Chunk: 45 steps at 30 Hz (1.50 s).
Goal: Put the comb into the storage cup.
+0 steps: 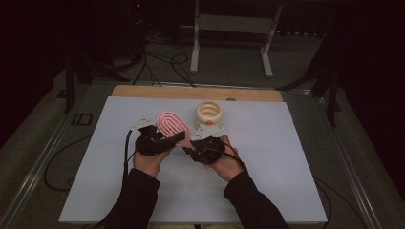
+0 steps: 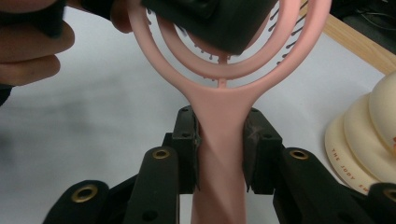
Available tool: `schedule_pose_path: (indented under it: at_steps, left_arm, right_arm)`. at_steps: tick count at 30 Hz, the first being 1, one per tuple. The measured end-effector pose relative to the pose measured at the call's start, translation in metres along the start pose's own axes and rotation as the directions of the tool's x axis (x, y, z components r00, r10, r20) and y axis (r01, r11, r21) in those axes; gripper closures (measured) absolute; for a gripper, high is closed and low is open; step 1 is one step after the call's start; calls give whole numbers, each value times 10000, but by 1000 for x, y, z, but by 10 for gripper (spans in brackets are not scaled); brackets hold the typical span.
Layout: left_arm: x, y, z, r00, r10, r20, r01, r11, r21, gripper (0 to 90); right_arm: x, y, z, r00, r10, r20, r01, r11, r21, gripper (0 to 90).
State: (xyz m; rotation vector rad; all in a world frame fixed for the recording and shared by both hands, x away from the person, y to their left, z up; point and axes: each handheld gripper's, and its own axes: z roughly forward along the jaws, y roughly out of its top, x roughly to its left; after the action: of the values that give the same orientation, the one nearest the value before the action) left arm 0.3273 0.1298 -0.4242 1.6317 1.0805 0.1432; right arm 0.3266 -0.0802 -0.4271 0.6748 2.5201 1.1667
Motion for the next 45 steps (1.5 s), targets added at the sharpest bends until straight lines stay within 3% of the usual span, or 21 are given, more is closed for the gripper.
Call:
schedule_pose_path:
  at_steps: [3, 5, 11, 14, 19, 21, 22, 23, 27, 30, 33, 39, 45]
  left_arm:
    - [0, 0, 0, 9998, -124, 167, 124, 9999, -43, 550]
    - [-3, 0, 0, 9978, -312, 593, 330, 9990, -298, 612]
    - [-4, 2, -1, 9954, -496, 820, 536, 9974, -474, 642]
    - [-3, 3, -3, 9981, -338, 520, 365, 9980, -522, 644]
    - [0, 5, -7, 9988, -423, 245, 438, 9969, -649, 644]
    - [0, 5, -7, 9988, -423, 245, 438, 9969, -649, 644]
    - [2, 7, -9, 9987, -463, 196, 476, 9964, -703, 644]
    - [2, 7, -9, 9987, -463, 196, 476, 9964, -703, 644]
    - [4, 8, -11, 9983, -557, 160, 568, 9953, -786, 643]
    - [5, 10, -11, 9977, -643, 206, 659, 9942, -847, 643]
    - [4, 12, -12, 9985, -488, 247, 508, 9948, -879, 643]
    - [5, 17, -14, 9988, -394, 294, 421, 9945, -963, 643]
    - [9, 20, -17, 9990, -384, 219, 403, 9950, -916, 643]
  right_arm:
    - [0, 0, 0, 10000, 8, 11, -8, 10000, -20, 700]
    - [0, -1, 1, 9998, -151, 99, 150, 9999, 45, 700]
    - [0, 0, 2, 9999, -49, 112, 51, 9999, -143, 687]
    - [-1, -1, 1, 10000, -40, 89, 42, 9997, -230, 579]
    - [-9, -5, -2, 9987, 468, -199, -474, 9984, -303, 350]
    - [-11, -6, -3, 9972, 711, -211, -716, 9970, -278, 350]
    - [-16, -10, -8, 9939, 1107, 15, -1104, 9920, -621, 244]
    - [-16, -10, -8, 9939, 1107, 15, -1104, 9920, -621, 244]
    - [-21, -18, -17, 9869, 1371, 845, -1304, 9882, -804, 114]
    - [-24, -22, -21, 9847, 1431, 997, -1348, 9871, -859, 93]
    - [-31, -31, -32, 9773, 1656, 1318, -1516, 9823, -1103, 86]
    - [-37, -45, -44, 9724, 1778, 1510, -1596, 9792, -1251, 86]
    - [-41, -73, -64, 9615, 2027, 1855, -1754, 9725, -1533, 86]
